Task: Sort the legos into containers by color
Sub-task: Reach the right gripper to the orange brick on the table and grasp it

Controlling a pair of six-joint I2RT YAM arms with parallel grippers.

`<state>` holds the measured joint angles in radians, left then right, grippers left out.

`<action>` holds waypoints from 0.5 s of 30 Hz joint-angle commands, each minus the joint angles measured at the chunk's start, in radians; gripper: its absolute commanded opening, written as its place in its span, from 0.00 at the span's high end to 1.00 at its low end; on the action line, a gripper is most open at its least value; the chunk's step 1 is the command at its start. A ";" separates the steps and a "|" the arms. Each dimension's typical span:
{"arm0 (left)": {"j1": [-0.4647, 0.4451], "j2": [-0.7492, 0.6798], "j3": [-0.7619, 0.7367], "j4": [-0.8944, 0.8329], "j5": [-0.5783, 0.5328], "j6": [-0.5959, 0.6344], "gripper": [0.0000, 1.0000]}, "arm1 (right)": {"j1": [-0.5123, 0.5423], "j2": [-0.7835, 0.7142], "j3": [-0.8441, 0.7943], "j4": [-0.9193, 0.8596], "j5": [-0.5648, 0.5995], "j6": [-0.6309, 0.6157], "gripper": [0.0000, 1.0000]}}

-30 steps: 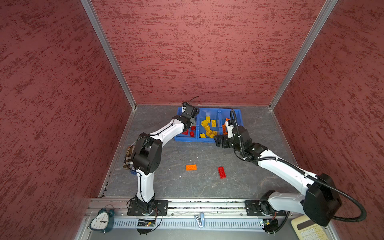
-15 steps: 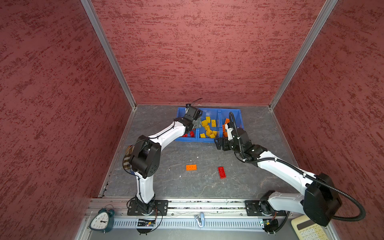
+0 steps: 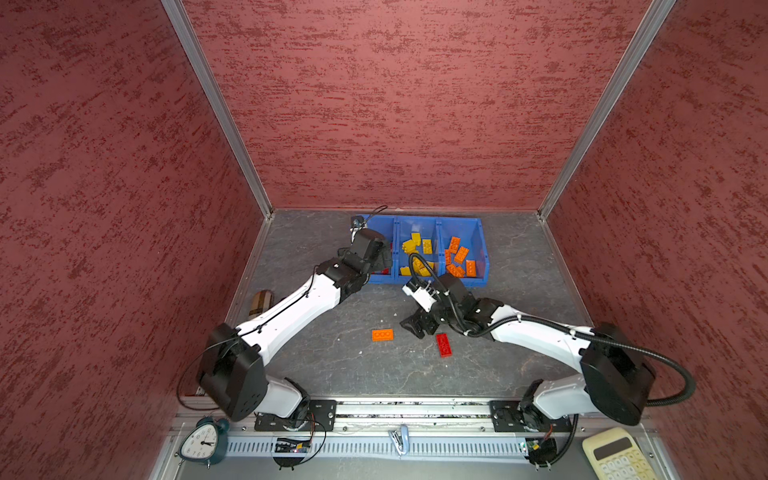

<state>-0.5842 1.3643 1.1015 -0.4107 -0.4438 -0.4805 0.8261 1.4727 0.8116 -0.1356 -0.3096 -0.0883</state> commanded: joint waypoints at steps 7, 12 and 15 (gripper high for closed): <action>0.111 -0.305 -0.253 -0.108 -0.032 -0.178 0.00 | 0.111 0.269 0.229 -0.165 -0.034 -0.367 0.14; 0.135 -0.388 -0.305 -0.135 -0.040 -0.190 0.00 | 0.126 0.365 0.322 -0.234 0.000 -0.428 0.16; 0.141 -0.403 -0.318 -0.147 -0.039 -0.195 0.00 | 0.127 0.403 0.360 -0.248 0.018 -0.450 0.19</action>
<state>-0.4519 0.9760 0.7956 -0.5331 -0.4736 -0.6552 0.9474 1.8507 1.1332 -0.3294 -0.3161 -0.4541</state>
